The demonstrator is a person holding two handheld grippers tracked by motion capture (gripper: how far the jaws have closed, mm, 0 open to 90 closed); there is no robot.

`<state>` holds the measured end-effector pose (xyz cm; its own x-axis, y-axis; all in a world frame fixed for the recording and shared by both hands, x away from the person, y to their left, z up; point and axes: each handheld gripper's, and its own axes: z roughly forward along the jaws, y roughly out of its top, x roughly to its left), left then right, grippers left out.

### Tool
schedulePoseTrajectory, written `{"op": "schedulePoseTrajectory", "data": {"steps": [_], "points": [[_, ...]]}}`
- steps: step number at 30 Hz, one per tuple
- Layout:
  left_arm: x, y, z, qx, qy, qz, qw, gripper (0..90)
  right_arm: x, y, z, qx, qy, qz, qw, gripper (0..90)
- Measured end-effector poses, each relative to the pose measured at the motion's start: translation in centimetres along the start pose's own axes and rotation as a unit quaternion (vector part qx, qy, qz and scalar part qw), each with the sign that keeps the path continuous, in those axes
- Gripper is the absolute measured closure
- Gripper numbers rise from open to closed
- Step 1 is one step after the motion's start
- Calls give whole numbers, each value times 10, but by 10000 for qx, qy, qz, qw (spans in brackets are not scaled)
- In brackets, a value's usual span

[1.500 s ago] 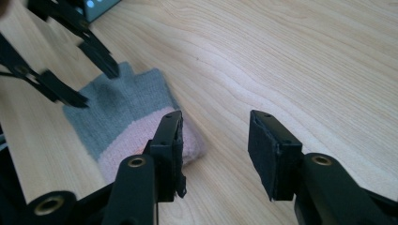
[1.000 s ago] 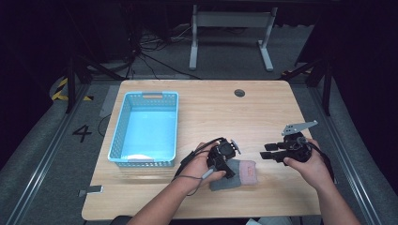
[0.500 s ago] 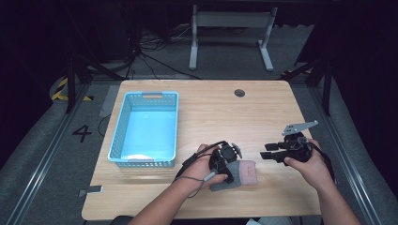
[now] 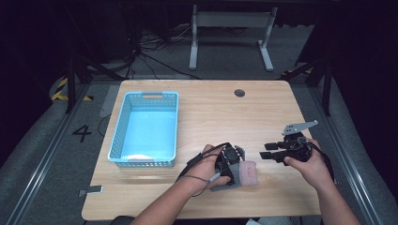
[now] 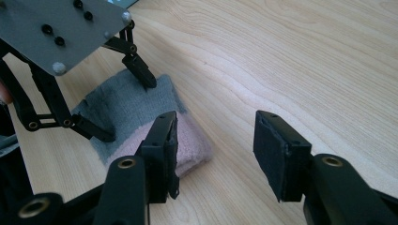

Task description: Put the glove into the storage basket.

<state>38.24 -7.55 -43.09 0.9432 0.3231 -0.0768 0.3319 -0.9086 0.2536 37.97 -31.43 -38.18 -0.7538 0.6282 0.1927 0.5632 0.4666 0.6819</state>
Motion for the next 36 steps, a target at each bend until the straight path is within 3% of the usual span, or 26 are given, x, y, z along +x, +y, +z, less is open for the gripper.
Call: {"op": "schedulePoseTrajectory", "data": {"steps": [5,6,9,12,22,27,36], "points": [[1,-5,-1,-122,-118,-37,9998,294,1,0,0,-8,3,-6,10000,508],[0,-7,-1,-179,-195,-89,9996,343,1,0,0,-9,3,-4,10000,508],[-1,-7,-3,-211,-524,-63,9984,624,1,0,-1,-10,-1,-8,10000,508],[-1,-7,-3,-190,-576,-170,9980,642,0,0,-1,-23,-2,-10,10000,508],[-2,-6,-9,-167,-564,-225,9980,682,-2,1,-1,-43,0,19,10000,509],[-2,-9,-24,-431,-608,-296,9968,685,-4,1,-2,-65,-13,28,10000,509],[13,-23,-58,-865,-660,-507,9928,686,-6,5,0,-108,11,9,9999,509]]}}
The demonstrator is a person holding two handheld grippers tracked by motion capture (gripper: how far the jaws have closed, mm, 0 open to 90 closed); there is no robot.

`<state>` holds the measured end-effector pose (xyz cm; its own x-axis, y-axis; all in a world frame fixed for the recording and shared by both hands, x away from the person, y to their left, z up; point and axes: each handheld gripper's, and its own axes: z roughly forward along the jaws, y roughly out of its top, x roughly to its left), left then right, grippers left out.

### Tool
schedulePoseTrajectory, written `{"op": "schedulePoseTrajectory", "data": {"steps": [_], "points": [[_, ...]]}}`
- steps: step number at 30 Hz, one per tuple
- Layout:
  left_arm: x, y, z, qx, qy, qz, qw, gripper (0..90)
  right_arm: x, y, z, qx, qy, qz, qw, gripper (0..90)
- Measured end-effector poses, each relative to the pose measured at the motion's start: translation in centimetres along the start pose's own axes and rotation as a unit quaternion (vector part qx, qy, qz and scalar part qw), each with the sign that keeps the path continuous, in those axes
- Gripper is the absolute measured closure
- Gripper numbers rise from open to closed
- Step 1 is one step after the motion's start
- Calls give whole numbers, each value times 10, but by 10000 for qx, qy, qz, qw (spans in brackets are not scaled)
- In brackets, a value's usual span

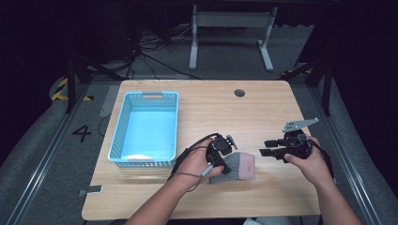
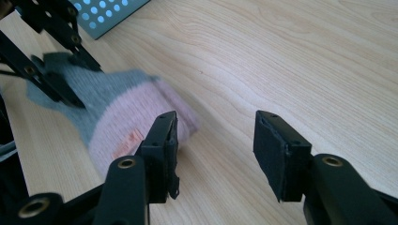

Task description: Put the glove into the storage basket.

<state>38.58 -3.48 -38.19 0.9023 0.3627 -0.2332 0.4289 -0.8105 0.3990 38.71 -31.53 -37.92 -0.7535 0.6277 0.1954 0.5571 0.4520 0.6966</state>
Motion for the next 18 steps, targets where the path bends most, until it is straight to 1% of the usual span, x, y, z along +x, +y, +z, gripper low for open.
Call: {"op": "schedulePoseTrajectory", "data": {"steps": [2,3,4,5,6,7,9,13,14,15,18], "points": [[1,-1,-9,-55,36,-19,10000,685,-1,2,2,20,7,-6,10000,508],[2,-1,-18,-132,85,-51,9999,685,-2,2,3,26,-1,3,10000,508],[2,-1,-18,-132,85,-51,9999,685,-2,2,3,26,-1,3,10000,508],[5,-3,-26,-207,128,-112,9996,685,-2,3,4,44,19,4,10000,509],[5,-3,-26,-207,128,-112,9996,685,-2,3,4,44,19,4,10000,509],[8,-5,-33,-255,169,-146,9994,685,-3,3,6,52,35,12,10000,508],[9,-7,-36,-274,191,-173,9993,685,-4,3,6,52,26,5,10000,509],[13,-12,-48,-356,284,-279,9986,685,-5,5,9,65,49,3,10000,508],[15,-15,-54,-438,341,-340,9979,685,-6,6,10,79,48,-8,10000,508],[15,-15,-54,-438,341,-340,9979,685,-6,6,10,79,48,-8,10000,508],[19,-21,-65,-537,432,-460,9966,685,-7,8,13,87,64,-15,9999,508]]}}
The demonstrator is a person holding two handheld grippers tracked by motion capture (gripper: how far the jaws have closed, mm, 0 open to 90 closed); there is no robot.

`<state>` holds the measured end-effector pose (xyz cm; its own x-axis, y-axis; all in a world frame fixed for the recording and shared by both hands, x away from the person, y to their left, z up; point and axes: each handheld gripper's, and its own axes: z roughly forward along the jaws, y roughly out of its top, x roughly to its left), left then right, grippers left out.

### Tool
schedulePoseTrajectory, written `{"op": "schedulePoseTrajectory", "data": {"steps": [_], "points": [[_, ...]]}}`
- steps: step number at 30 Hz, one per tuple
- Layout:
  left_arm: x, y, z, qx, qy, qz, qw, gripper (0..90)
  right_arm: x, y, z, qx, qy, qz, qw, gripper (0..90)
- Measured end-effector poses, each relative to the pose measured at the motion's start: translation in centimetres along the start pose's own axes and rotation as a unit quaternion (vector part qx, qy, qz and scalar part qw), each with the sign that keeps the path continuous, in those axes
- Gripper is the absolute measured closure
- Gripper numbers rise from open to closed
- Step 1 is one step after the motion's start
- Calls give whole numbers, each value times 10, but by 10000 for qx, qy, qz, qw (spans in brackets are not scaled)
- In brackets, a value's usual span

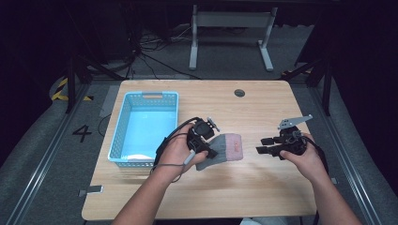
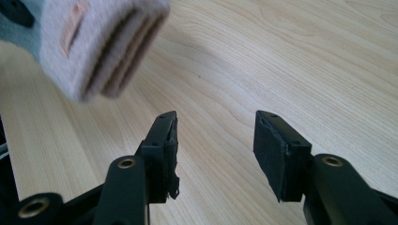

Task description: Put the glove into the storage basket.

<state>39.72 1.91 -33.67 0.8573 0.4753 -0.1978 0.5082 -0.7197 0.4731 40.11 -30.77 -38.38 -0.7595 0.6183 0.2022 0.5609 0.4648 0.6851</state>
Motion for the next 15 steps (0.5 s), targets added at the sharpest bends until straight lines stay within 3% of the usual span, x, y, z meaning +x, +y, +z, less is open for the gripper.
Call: {"op": "schedulePoseTrajectory", "data": {"steps": [7,15], "points": [[11,-10,-18,-162,170,-217,9995,684,2,5,9,66,67,-69,9999,508],[22,-15,-33,-238,240,-323,9989,684,1,2,7,85,42,-37,9999,508]]}}
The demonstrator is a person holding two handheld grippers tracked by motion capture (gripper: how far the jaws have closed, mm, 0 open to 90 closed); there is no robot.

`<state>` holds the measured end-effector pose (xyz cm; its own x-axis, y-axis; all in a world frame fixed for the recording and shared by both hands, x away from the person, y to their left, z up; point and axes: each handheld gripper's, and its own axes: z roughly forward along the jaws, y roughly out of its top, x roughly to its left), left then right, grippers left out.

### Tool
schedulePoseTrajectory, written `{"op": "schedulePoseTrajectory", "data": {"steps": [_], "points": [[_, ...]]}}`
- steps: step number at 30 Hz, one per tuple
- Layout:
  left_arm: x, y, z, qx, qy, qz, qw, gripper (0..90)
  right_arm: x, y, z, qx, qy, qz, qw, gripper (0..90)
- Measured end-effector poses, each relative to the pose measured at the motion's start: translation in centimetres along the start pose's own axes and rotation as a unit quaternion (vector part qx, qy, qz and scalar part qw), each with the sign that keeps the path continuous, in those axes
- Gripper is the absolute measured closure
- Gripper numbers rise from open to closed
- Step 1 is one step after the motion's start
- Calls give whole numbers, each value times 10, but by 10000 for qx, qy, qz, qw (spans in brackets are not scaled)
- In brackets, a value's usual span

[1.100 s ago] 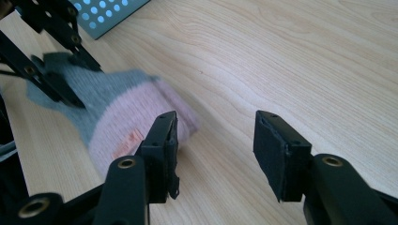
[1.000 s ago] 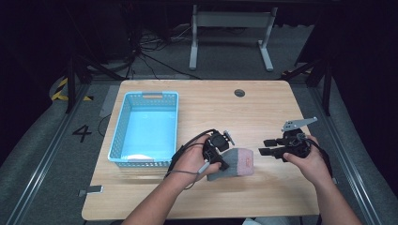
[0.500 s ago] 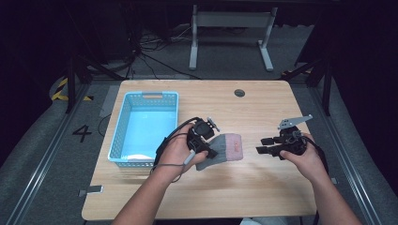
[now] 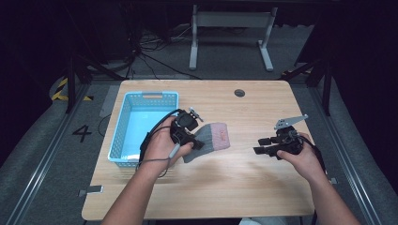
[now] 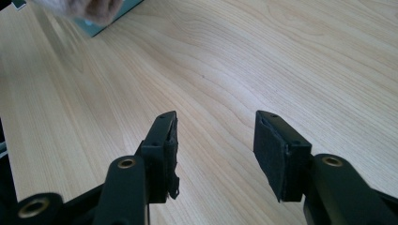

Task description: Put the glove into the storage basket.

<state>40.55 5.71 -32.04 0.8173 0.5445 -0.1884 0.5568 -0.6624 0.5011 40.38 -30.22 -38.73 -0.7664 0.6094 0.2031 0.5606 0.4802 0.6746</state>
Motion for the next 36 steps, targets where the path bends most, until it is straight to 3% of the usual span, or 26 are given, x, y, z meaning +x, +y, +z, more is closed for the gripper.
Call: {"op": "schedulePoseTrajectory", "data": {"steps": [13,16,21,22,25,32,33,34,36], "points": [[29,-14,-29,-182,276,-294,9990,683,-1,-7,-2,35,-68,126,9999,506],[45,-22,-39,-273,405,-494,9976,683,-1,-9,-1,53,-66,125,9999,505],[60,-30,-47,-313,488,-747,9955,683,-1,-10,-1,59,-61,164,9998,505],[67,-33,-49,-284,617,-807,9944,682,-2,-10,0,68,-68,172,9998,504],[73,-37,-51,-314,599,-893,9937,681,-2,-9,2,79,-57,164,9998,503],[92,-49,-57,-300,764,-1258,9887,680,-1,-8,5,102,-53,151,9998,502],[98,-53,-57,-296,861,-1383,9862,679,-1,-7,6,108,-45,137,9998,499],[98,-53,-57,-296,861,-1383,9862,679,-1,-7,6,108,-45,137,9998,499],[107,-60,-58,-305,920,-1589,9825,680,0,-6,8,111,-41,109,9999,499]]}}
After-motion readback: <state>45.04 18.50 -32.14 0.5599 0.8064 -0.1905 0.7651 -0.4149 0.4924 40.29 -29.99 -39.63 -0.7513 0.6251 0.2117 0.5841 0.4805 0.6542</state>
